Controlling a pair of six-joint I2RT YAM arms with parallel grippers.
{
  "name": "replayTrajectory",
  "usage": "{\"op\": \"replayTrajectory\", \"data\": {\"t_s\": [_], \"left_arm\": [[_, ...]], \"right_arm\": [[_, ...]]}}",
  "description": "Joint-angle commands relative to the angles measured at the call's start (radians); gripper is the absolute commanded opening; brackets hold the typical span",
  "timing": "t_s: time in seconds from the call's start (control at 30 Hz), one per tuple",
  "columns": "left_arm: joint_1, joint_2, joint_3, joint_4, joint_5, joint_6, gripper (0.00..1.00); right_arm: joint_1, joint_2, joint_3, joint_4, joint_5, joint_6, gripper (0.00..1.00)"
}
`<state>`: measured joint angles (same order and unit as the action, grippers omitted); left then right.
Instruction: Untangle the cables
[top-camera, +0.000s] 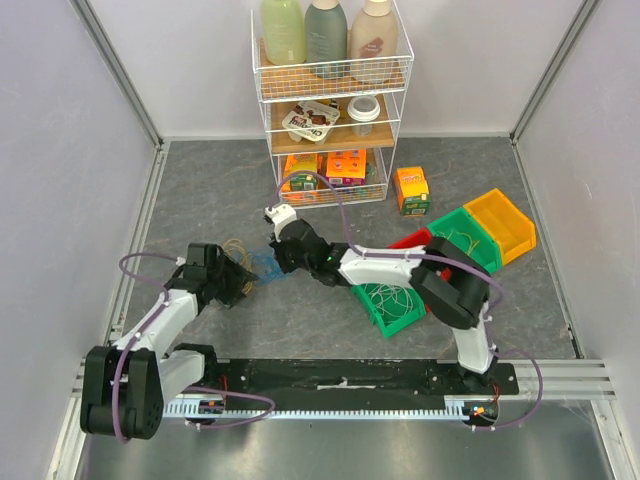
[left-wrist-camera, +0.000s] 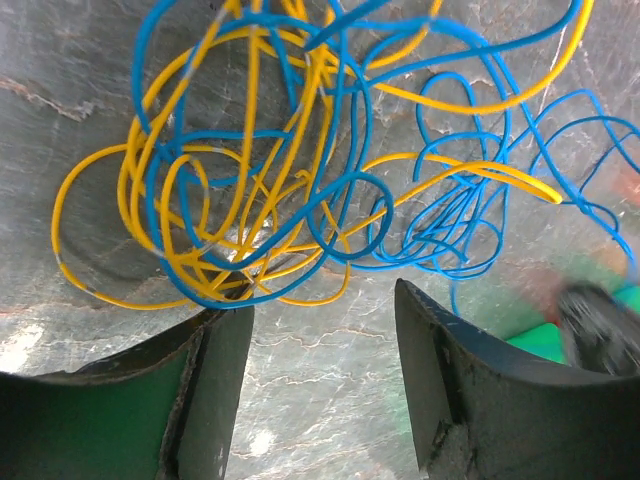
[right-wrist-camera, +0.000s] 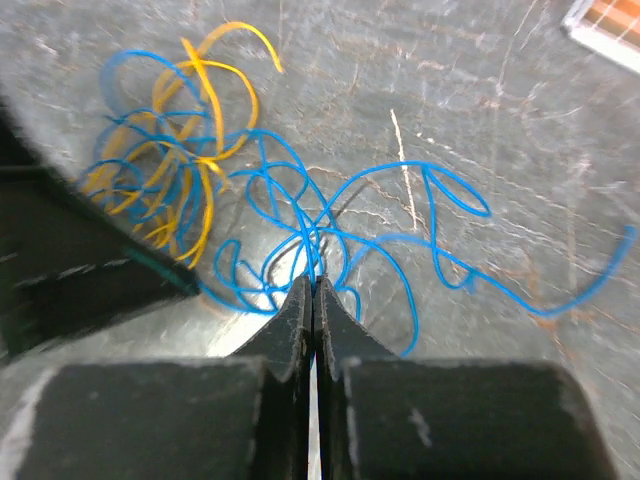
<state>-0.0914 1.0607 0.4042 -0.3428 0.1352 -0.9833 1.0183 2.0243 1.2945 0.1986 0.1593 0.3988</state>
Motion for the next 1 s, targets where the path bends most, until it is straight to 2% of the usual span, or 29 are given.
{"op": "replayTrajectory", "data": {"t_s": [0.0,0.1,0.2,0.37,0.53,0.63,0.73,0.87,0.97], "left_arm": [[0.030,0.006,-0.071,-0.015,-0.029,-0.020,0.66],[0.042,-0.030,-0.096,-0.001,-0.025,-0.028,0.66],[0.048,-0.051,-0.107,0.004,-0.023,-0.029,0.66],[0.055,-0.051,-0.108,0.008,-0.008,-0.012,0.65],[0.065,-0.085,-0.105,-0.015,0.006,0.001,0.64],[0.071,-0.139,-0.085,-0.022,0.099,0.046,0.65],[0.074,-0.244,-0.051,-0.045,0.200,0.074,0.70],[0.074,-0.448,-0.010,-0.001,0.377,0.087,0.77],[0.074,-0.554,0.057,-0.073,0.374,0.110,0.80]], "right_arm": [[0.028,-0.284,0.015,-0.118,0.042,-0.002,0.00],[0.029,-0.436,0.057,-0.192,-0.023,0.023,0.00],[0.031,-0.570,0.098,-0.195,-0.061,0.049,0.00],[0.029,-0.622,0.294,-0.343,-0.081,0.043,0.00],[0.028,-0.619,0.465,-0.384,-0.059,0.015,0.00],[0.028,-0.558,0.592,-0.421,-0.086,-0.005,0.00],[0.028,-0.494,0.699,-0.484,-0.084,-0.035,0.00],[0.026,-0.460,0.740,-0.524,-0.067,-0.048,0.00],[0.028,-0.472,0.711,-0.501,-0.089,-0.046,0.00]]}}
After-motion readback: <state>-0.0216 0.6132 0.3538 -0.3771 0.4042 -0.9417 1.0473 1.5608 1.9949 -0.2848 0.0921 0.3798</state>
